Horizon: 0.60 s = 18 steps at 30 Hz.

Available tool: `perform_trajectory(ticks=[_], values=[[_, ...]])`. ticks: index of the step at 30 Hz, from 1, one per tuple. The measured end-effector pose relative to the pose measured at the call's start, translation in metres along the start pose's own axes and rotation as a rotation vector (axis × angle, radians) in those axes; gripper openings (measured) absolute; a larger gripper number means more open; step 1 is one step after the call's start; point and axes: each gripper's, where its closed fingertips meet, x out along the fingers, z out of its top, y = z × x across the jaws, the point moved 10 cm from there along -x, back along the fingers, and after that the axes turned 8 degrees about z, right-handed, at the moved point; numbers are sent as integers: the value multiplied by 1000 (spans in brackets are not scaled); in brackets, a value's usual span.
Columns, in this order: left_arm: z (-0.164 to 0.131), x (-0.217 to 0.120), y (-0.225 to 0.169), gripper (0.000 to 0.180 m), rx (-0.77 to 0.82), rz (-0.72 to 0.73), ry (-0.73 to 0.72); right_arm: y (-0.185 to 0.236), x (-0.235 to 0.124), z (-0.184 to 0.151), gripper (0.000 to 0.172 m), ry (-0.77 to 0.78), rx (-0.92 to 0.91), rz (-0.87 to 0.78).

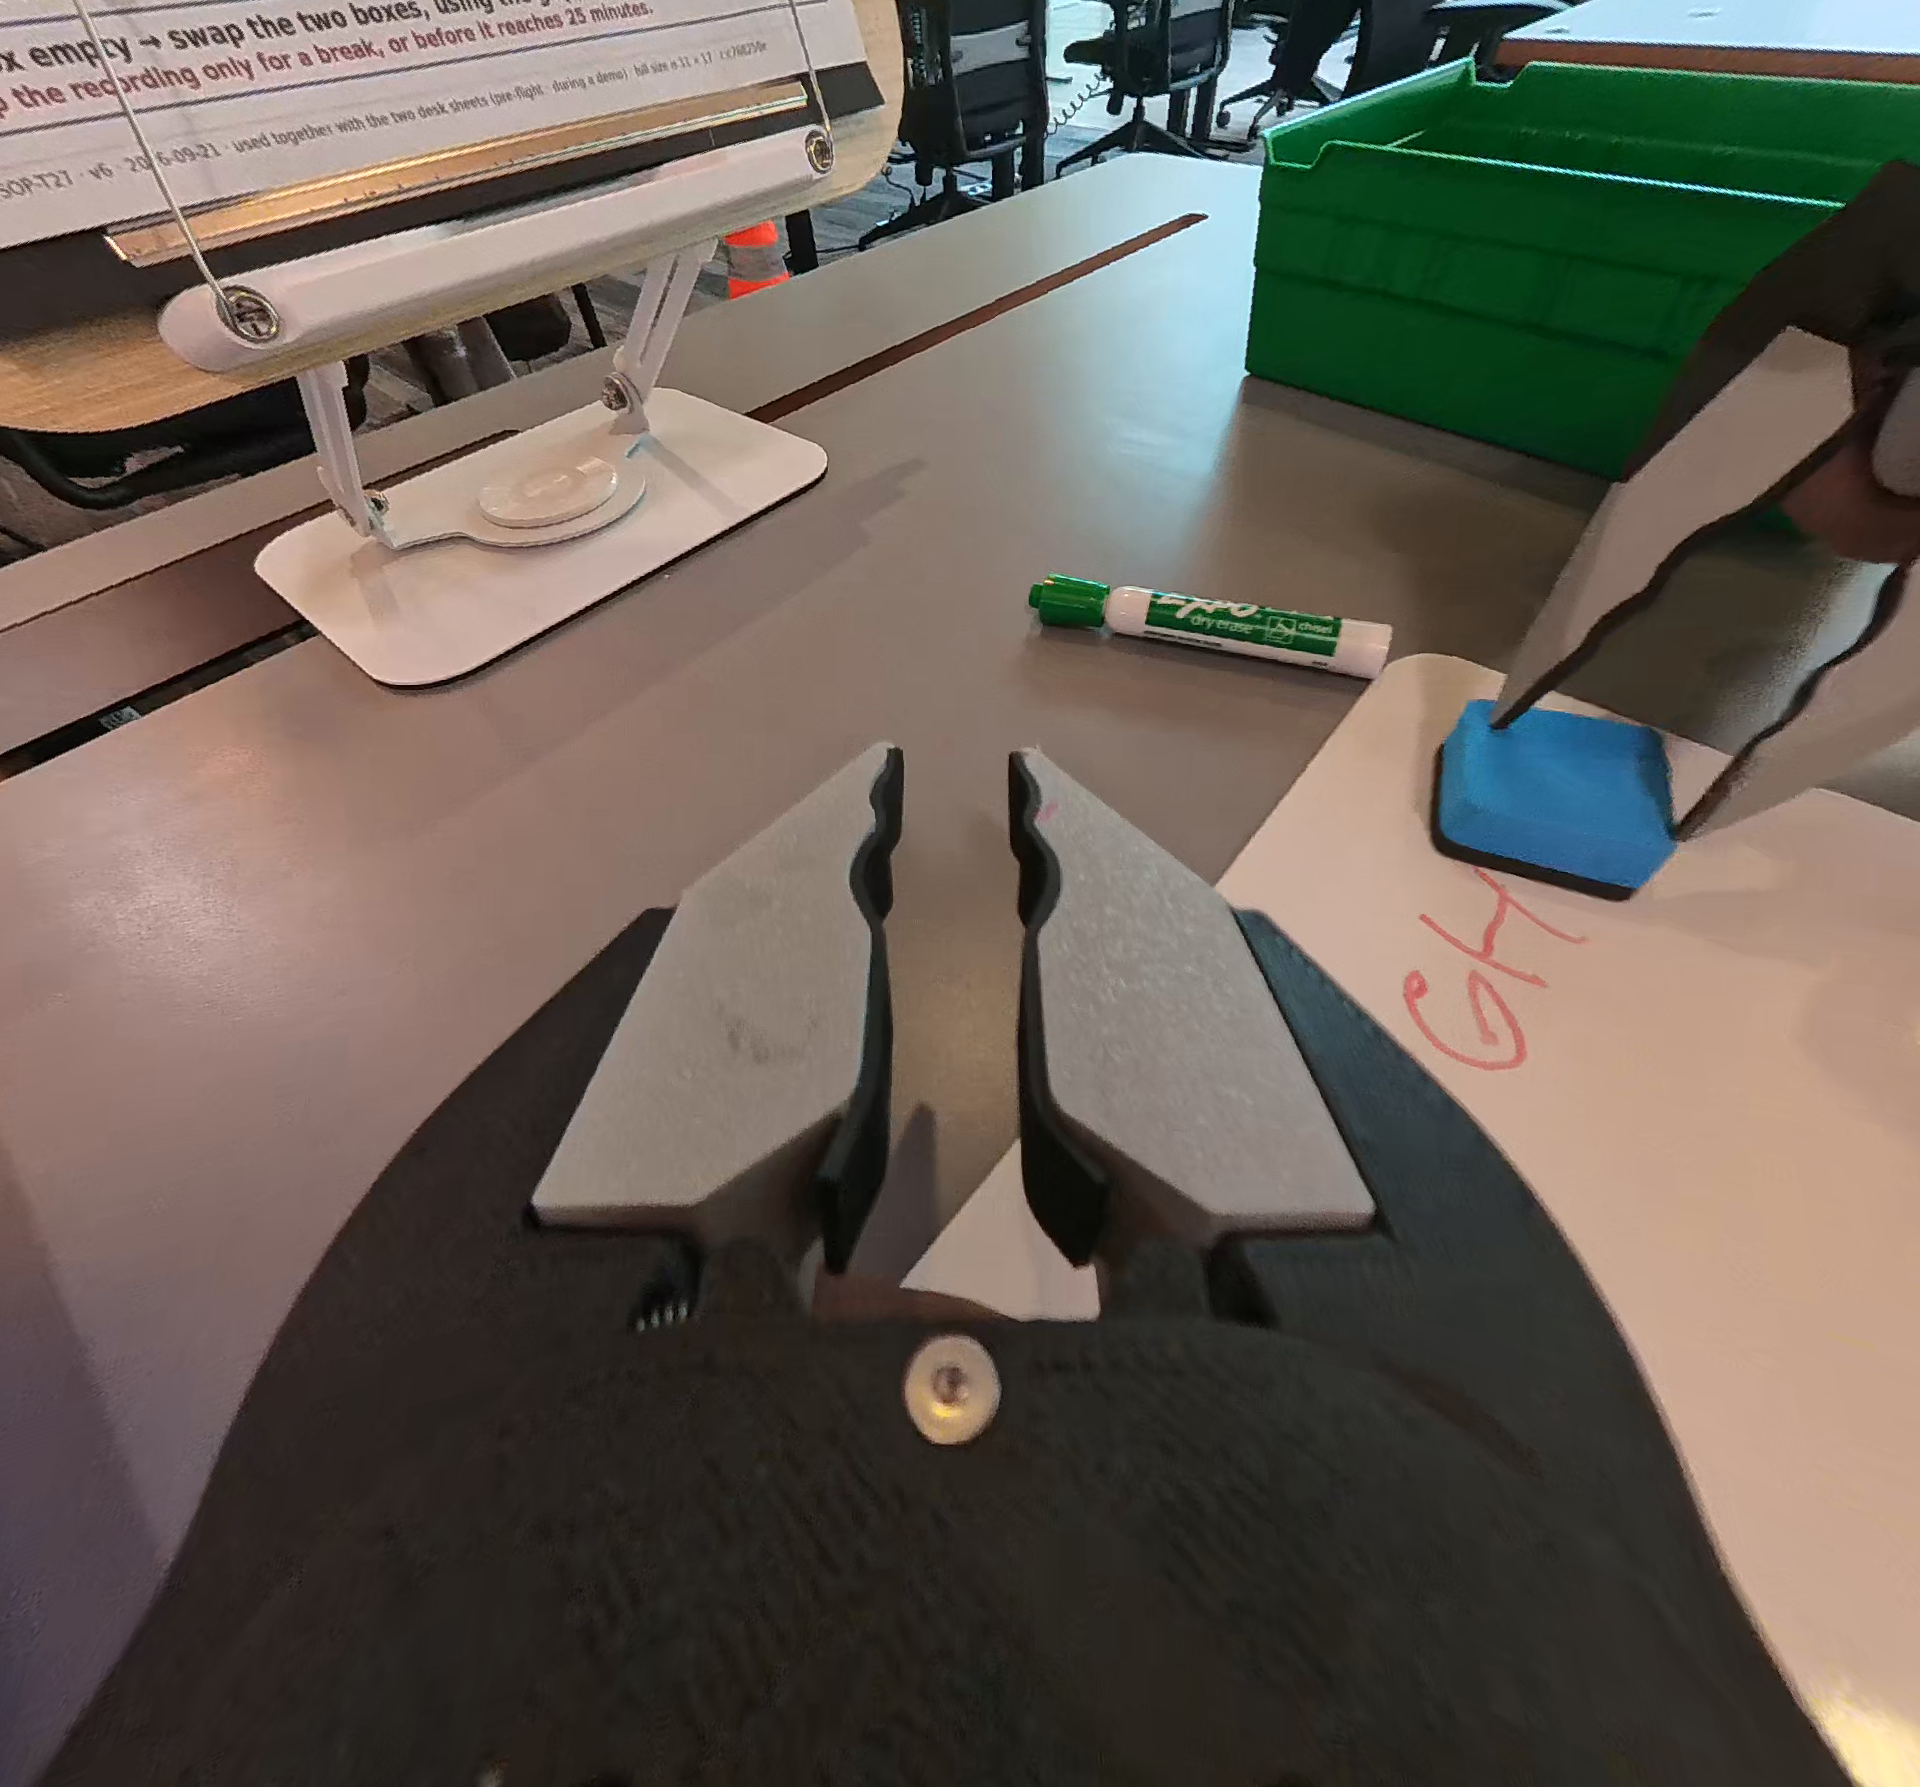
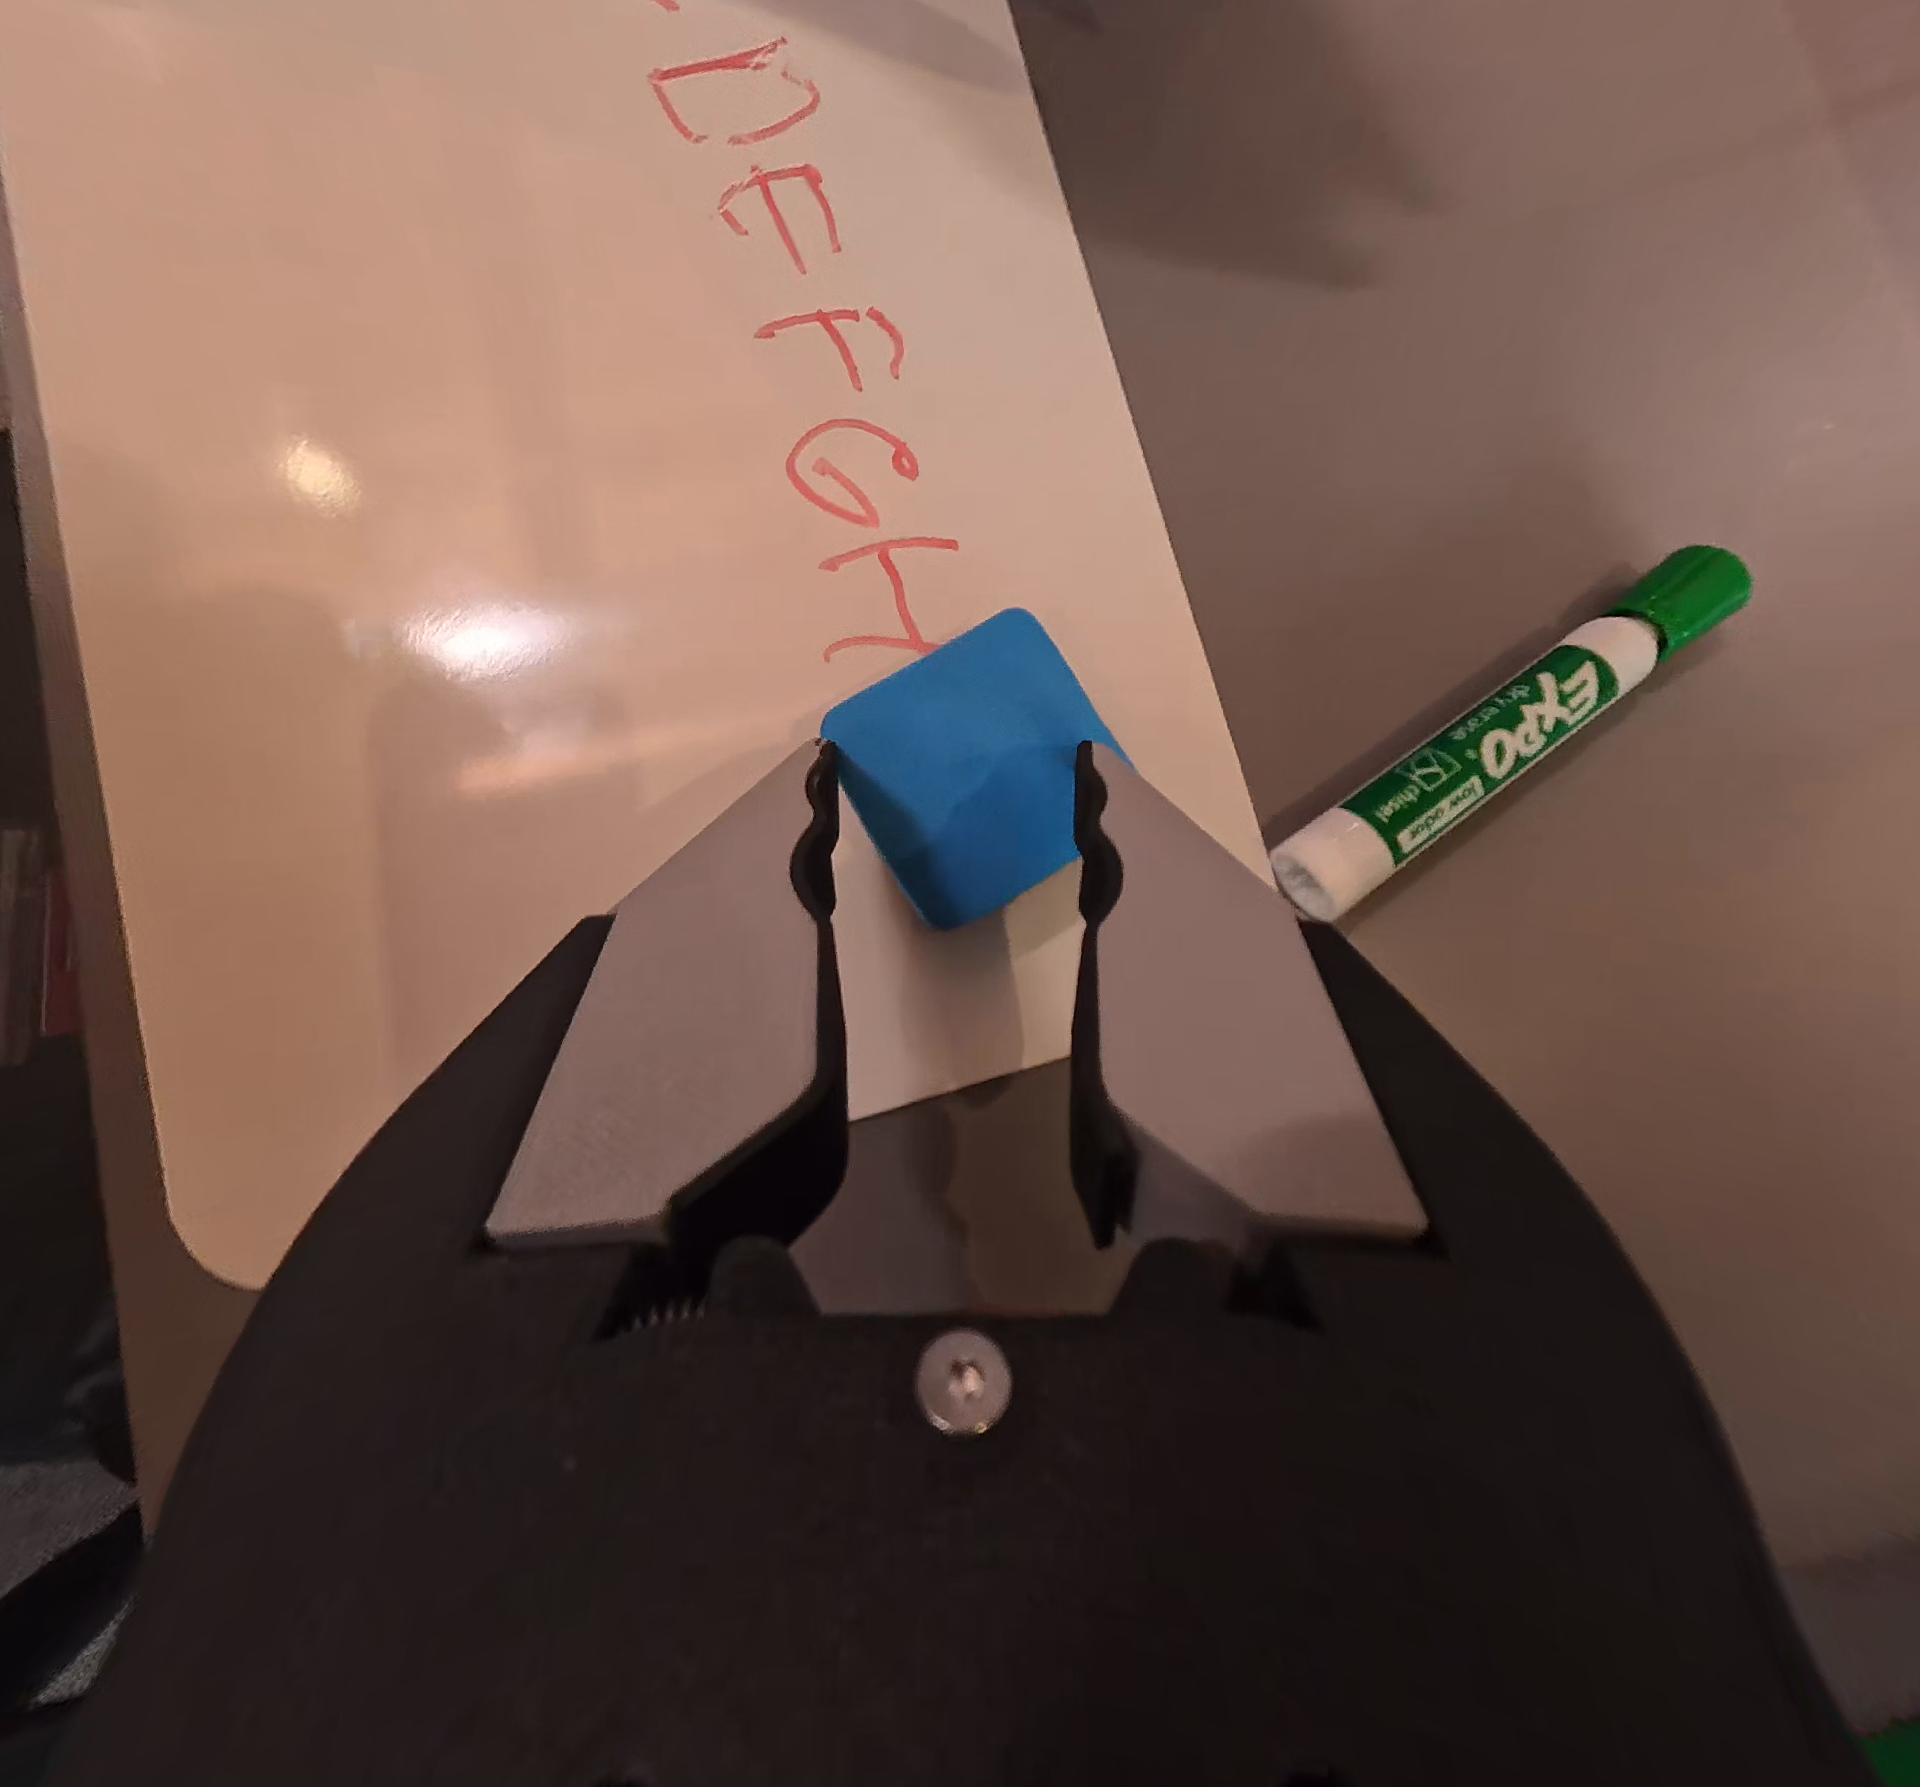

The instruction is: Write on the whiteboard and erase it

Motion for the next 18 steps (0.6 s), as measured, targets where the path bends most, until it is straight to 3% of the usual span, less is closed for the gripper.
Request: perform_trajectory(ticks=[5, 7, 9, 11, 13, 15, 18], values=[[1, -1, 0, 17, 1, -4, -1, 5, 11, 18, 38, 34, 6, 4], [1, -2, -1, 17, 4, -23, 9, 9, 10, 23, 12, 36, -16, 27], [2, -6, -8, 6, 47, -132, 44, 11, 5, 29, 18, -6, -20, 36], [6, -16, -20, 7, 117, -272, 69, 9, 2, 29, 33, -10, -13, 21], [6, -30, -39, 0, 226, -471, 121, 6, 1, 27, 47, -1, -16, -5], [-3, -41, -58, 0, 367, -625, 176, 5, 3, 25, 52, -14, -20, 31], [-23, -42, -78, 0, 494, -738, 340, -2, 11, 19, 60, 37, -10, 27]])
